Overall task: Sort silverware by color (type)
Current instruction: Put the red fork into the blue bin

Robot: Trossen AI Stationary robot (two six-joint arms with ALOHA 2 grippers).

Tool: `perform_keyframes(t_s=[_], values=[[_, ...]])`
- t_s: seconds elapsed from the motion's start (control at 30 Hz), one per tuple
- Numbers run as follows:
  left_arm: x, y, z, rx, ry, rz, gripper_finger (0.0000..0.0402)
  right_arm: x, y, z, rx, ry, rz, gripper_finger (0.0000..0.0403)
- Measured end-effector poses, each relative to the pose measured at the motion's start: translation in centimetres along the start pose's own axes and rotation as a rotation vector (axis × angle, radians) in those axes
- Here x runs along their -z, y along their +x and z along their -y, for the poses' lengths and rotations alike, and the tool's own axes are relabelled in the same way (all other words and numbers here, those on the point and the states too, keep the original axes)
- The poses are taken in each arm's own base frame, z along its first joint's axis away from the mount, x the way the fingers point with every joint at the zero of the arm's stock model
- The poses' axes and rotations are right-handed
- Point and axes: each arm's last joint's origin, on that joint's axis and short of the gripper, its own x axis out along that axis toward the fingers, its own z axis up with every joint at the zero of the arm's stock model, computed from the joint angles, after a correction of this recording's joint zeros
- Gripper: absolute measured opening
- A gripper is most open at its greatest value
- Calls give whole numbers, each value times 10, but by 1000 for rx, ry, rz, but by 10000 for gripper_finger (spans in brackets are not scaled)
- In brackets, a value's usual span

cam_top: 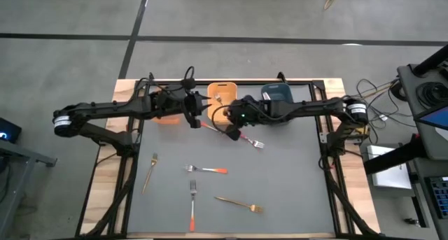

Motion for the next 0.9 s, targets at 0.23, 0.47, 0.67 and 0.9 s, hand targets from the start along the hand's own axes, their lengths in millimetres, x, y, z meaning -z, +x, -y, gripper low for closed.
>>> perform_keyframes(t_s=[0.23,0.47,0.67,0.9], values=[[-1,-13,-3,-5,-39,10,91,-19,12,-2,125,-19,254,13],[4,-27,-3,6,-60,46,91,-32,13,-3,212,-58,411,13],[5,-41,-4,-26,-72,112,91,-32,14,-3,212,-60,415,13],[1,-51,-8,-40,-133,169,91,-31,13,-6,210,-85,420,13]])
